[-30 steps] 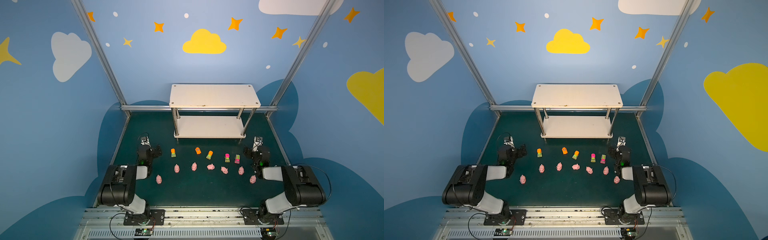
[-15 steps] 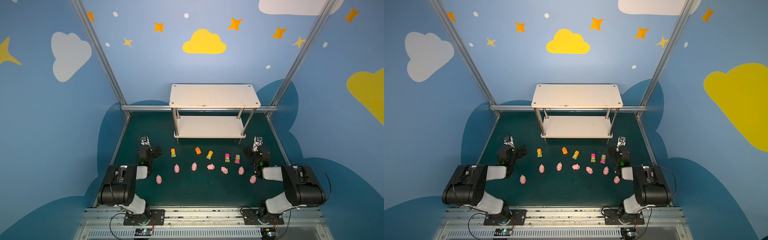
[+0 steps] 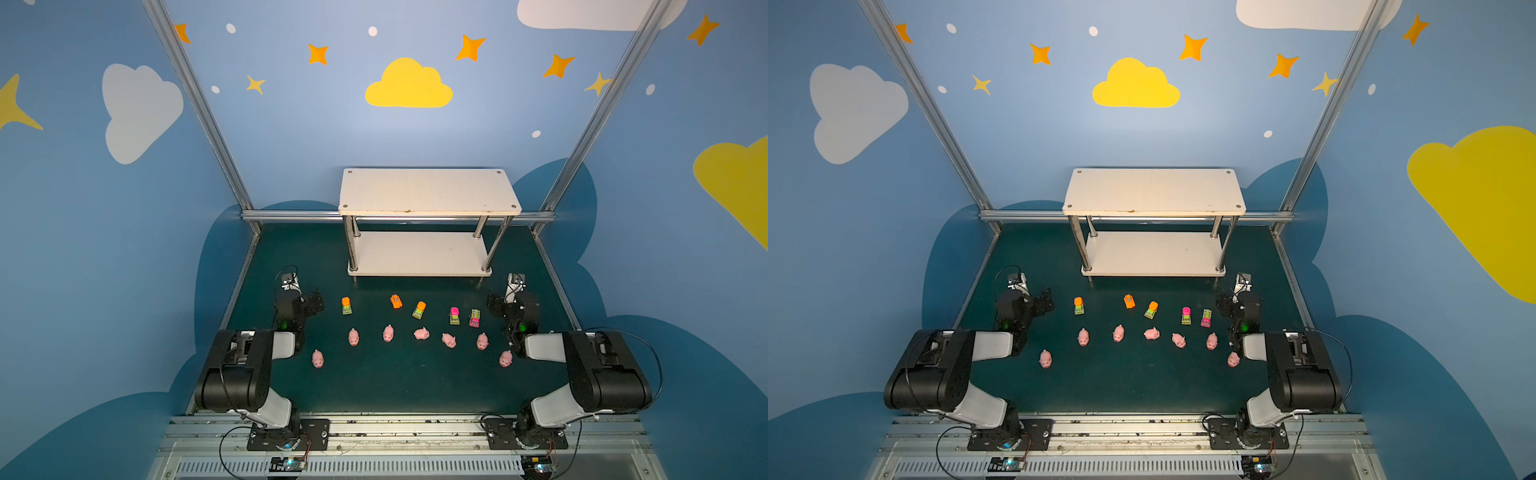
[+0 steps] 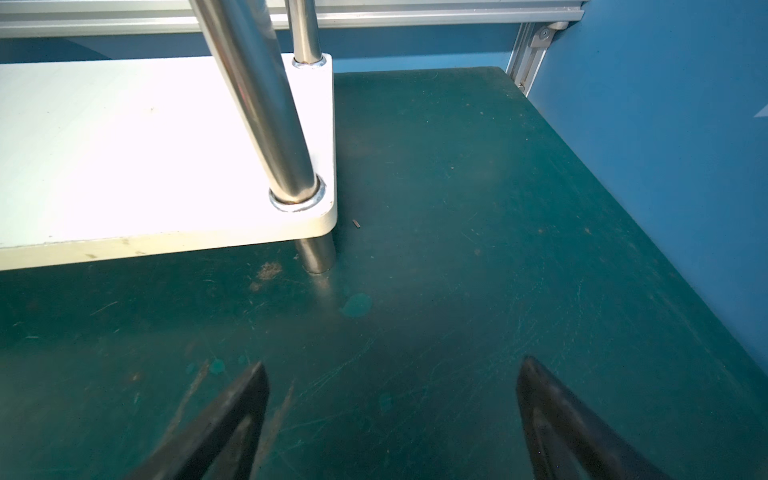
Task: Place and organize the plastic toys onto the shelf
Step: 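Move both grippers from rest forward over the toys on the table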
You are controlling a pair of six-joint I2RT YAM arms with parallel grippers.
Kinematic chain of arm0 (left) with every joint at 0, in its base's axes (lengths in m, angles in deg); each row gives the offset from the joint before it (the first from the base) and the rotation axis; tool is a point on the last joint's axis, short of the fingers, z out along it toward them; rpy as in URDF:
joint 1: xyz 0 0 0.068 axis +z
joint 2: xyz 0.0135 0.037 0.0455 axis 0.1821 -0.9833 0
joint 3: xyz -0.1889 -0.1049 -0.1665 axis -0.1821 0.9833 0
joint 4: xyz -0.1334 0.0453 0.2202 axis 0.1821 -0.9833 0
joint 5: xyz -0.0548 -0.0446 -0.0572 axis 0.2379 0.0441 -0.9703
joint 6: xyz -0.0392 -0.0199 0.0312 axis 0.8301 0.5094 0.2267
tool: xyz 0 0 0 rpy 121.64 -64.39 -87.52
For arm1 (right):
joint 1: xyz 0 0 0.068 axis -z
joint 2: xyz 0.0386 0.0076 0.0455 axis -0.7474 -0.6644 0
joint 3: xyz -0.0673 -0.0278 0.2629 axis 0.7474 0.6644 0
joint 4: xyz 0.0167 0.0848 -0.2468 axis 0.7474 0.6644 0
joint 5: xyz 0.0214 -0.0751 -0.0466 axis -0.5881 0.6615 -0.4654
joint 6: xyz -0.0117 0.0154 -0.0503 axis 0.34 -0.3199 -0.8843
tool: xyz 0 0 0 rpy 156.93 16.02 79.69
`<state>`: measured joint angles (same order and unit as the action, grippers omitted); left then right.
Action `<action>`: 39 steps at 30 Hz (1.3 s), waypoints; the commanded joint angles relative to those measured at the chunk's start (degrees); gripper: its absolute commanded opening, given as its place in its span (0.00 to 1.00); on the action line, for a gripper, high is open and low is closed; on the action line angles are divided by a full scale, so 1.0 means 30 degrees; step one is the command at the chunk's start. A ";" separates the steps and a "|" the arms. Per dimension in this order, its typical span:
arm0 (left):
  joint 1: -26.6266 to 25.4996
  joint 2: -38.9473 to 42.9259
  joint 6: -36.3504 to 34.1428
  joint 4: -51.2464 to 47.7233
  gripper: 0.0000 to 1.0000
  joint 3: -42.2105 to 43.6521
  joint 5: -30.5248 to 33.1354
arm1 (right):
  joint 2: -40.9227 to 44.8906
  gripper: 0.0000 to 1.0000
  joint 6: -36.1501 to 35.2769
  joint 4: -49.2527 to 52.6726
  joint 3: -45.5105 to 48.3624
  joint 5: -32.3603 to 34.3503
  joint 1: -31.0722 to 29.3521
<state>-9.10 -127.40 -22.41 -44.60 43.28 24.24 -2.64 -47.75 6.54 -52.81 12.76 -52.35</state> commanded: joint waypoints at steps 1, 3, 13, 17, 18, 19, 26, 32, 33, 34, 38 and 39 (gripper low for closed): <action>0.0085 0.0237 0.0031 0.0103 1.00 -0.0149 0.0149 | 0.0172 0.91 0.0175 -0.0290 -0.0174 -0.0117 0.0026; 0.0040 0.0525 -0.0102 -0.0853 1.00 -0.0553 -0.0019 | 0.0270 0.92 -0.0059 -0.0425 -0.0101 -0.0170 -0.0126; -0.0903 0.4939 0.1299 -0.8248 1.00 -0.3001 0.1071 | 0.2452 0.88 0.0566 1.1054 -0.5164 0.0946 -0.1742; -0.2960 0.5882 0.1577 -1.0588 1.00 -0.3722 0.2304 | 0.3761 0.88 0.1151 1.4536 -0.6460 0.2220 -0.2925; -0.3646 0.6099 0.1637 -1.1220 1.00 -0.3883 0.2856 | 0.4255 0.88 0.1582 1.5546 -0.6683 0.2195 -0.3177; -0.4347 0.6315 0.1687 -1.1916 1.00 -0.4011 0.3284 | 0.4798 0.88 0.2165 1.6620 -0.6956 0.2030 -0.3376; -0.7969 0.9139 0.5071 -1.4836 1.00 -0.2457 0.3635 | 0.7723 0.83 0.4075 2.0930 -0.7680 -0.0214 -0.5293; -1.1682 1.1375 0.7375 -1.5783 1.00 -0.0894 0.3886 | 0.8136 0.82 0.6410 2.1421 -0.6867 -0.0714 -0.7670; -1.2504 1.1522 0.7471 -1.6088 1.00 -0.0895 0.4225 | 0.7939 0.82 0.6775 2.1310 -0.6698 -0.1004 -0.7977; -1.3221 1.1573 0.7568 -1.6399 1.00 -0.0956 0.4573 | 0.7733 0.81 0.7195 2.1173 -0.6510 -0.0897 -0.8331; -1.5811 1.1501 0.7962 -1.7289 1.00 -0.1317 0.5622 | 0.6756 0.77 0.8288 1.9694 -0.5624 -0.0931 -0.9181; -1.6308 1.1447 0.7988 -1.7299 1.00 -0.1351 0.5715 | 0.6383 0.75 0.8484 1.9440 -0.5624 -0.1173 -0.9217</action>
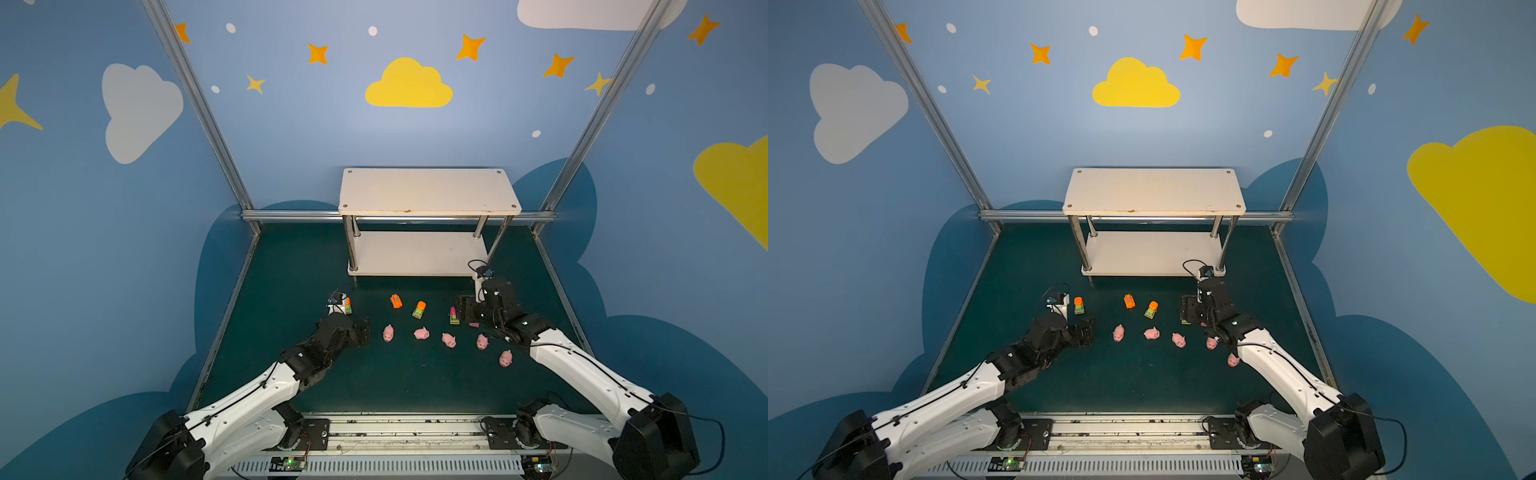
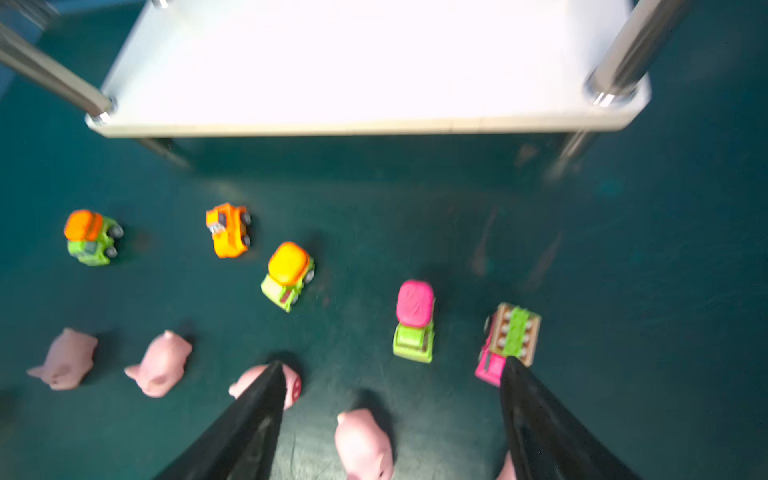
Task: Place and organize the plastic toys onto the shelf
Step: 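Grasp the pink-topped green car with the right gripper while left gripper hovers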
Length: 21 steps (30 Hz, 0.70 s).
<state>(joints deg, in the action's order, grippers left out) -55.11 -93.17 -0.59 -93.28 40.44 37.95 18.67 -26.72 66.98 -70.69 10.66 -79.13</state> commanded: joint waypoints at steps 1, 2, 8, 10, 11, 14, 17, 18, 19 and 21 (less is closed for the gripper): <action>-0.1338 -0.0075 0.0768 -0.1014 1.00 -0.0401 0.1182 | -0.1099 0.74 0.1591 -0.0879 0.0333 -0.0642 -0.0360; -0.1715 -0.0210 0.0830 -0.0972 1.00 -0.0372 0.1192 | -0.1497 0.71 0.1713 -0.0888 0.0336 -0.0755 -0.0438; -0.3046 -0.1757 0.0943 -0.0662 1.00 -0.0372 0.1222 | -0.2081 0.61 0.1808 -0.0978 0.1443 -0.0542 -0.1243; -0.3162 -0.2384 0.0899 -0.0341 1.00 -0.0480 0.1106 | -0.1901 0.61 0.1867 -0.1255 0.1845 0.0062 -0.1267; -0.3202 -0.2753 0.0858 -0.0166 1.00 -0.0591 0.1018 | -0.1890 0.61 0.1889 -0.1405 0.1947 0.0286 -0.1208; -0.3289 -0.3977 0.0612 0.0253 1.00 -0.1201 0.0650 | -0.2559 0.62 0.1606 -0.1372 0.1622 0.0397 -0.1116; -0.3498 -0.5170 0.0161 0.0387 1.00 -0.1969 0.0291 | -0.3601 0.62 0.1603 -0.1355 0.1130 0.0802 -0.1113; -0.3598 -0.5477 0.0035 0.0336 1.00 -0.2219 0.0252 | -0.3827 0.62 0.1603 -0.1439 0.1052 0.0896 -0.1104; -0.3704 -0.5758 -0.0110 0.0281 1.00 -0.2497 0.0257 | -0.4075 0.62 0.1603 -0.1605 0.0994 0.0956 -0.1084; -0.3894 -0.6207 -0.0372 0.0117 1.00 -0.2958 0.0253 | -0.4502 0.62 0.1569 -0.1801 0.0851 0.1116 -0.1029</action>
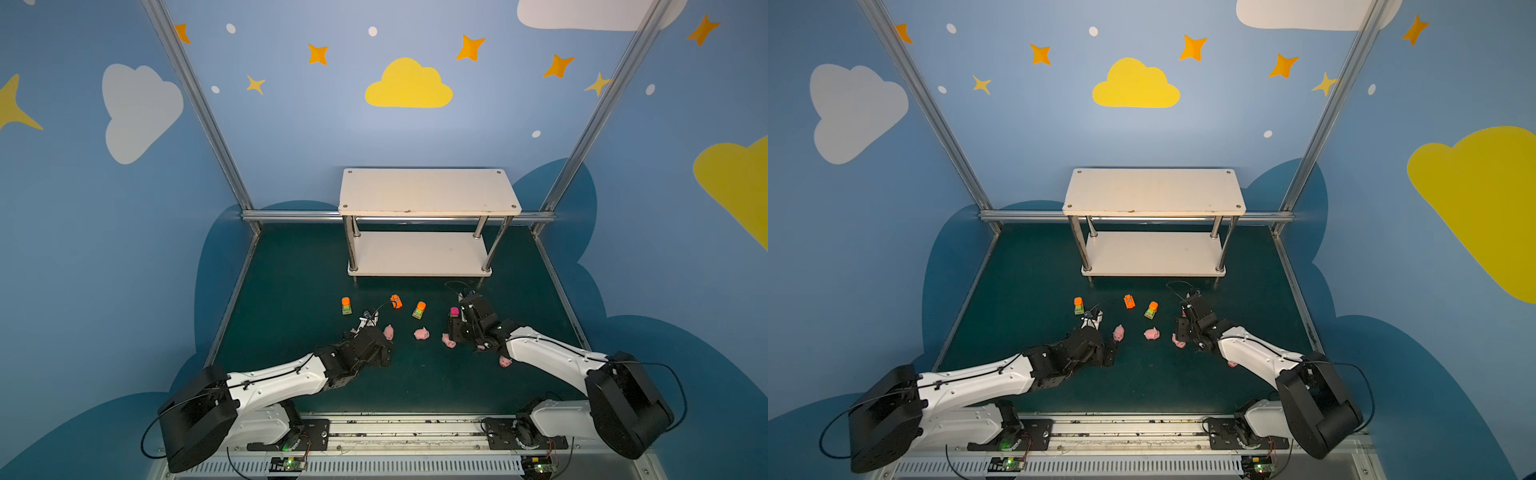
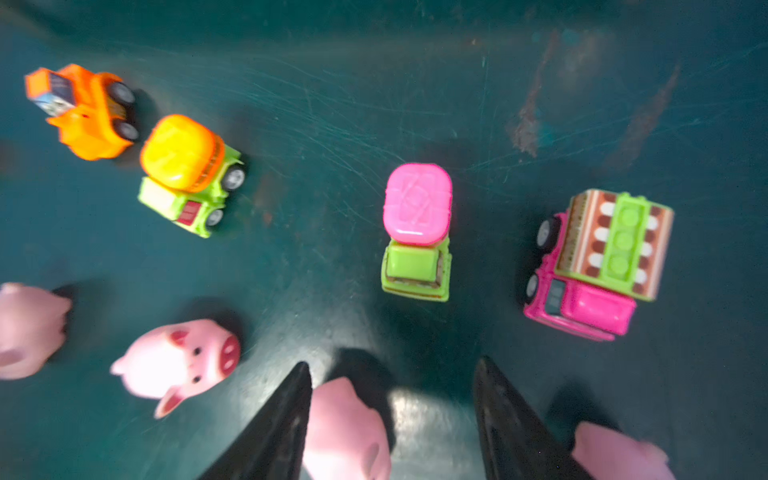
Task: Place and organize the plastic toys onto the shelf
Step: 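Grasp the pink-topped green car with the right gripper while left gripper hovers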
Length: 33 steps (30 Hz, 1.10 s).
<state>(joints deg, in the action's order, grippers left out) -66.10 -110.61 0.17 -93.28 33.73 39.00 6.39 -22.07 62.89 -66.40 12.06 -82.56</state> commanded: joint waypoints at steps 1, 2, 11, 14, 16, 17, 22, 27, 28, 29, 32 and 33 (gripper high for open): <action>-0.0315 -0.0546 -0.0707 0.0047 1.00 -0.0906 -0.0060 | -0.0668 0.61 -0.0019 -0.0481 -0.0680 0.0742 0.0146; -0.0348 -0.0690 -0.0813 -0.0011 1.00 -0.1082 -0.0066 | -0.0906 0.61 -0.0036 -0.0480 -0.0815 0.0848 0.0148; -0.0446 -0.0922 -0.1337 -0.0338 1.00 -0.1852 0.0233 | -0.2556 0.60 -0.0343 -0.0996 -0.1895 0.1268 0.0753; -0.0446 -0.0921 -0.1543 -0.0480 1.00 -0.2045 0.0411 | -0.3106 0.58 -0.0499 -0.1129 -0.2330 0.1237 0.0950; -0.0446 -0.0950 -0.1644 -0.0560 1.00 -0.2174 0.0503 | -0.3483 0.53 -0.0578 -0.1177 -0.2575 0.1199 0.1082; -0.0446 -0.1023 -0.1725 -0.0619 1.00 -0.2207 0.0599 | -0.3687 0.52 -0.0615 -0.1102 -0.2736 0.1208 0.1184; -0.0445 -0.1172 -0.1949 -0.0898 1.00 -0.2553 0.0724 | -0.4539 0.48 -0.0717 -0.1075 -0.3220 0.0839 0.1550; -0.0446 -0.1375 -0.2185 -0.0955 1.00 -0.2842 0.0800 | -0.5331 0.39 -0.0682 -0.0981 -0.3623 0.0613 0.1653; -0.0441 -0.1438 -0.2229 -0.1000 1.00 -0.2906 0.0827 | -0.5463 0.36 -0.0681 -0.0867 -0.3723 0.0590 0.1641; -0.0439 -0.1505 -0.2279 -0.1096 1.00 -0.3005 0.0831 | -0.5531 0.32 -0.0681 -0.0791 -0.3792 0.0546 0.1656; -0.0446 -0.1651 -0.2434 -0.1343 1.00 -0.3253 0.0851 | -0.5435 0.24 -0.0710 -0.0539 -0.3905 0.0430 0.1641; -0.0431 -0.1675 -0.2513 -0.1372 1.00 -0.3340 0.0853 | -0.5294 0.23 -0.0711 -0.0464 -0.3922 0.0408 0.1642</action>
<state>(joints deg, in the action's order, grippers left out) -67.28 -115.27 -6.01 -95.77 25.40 40.55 -9.04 -23.99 59.65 -77.33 13.70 -77.79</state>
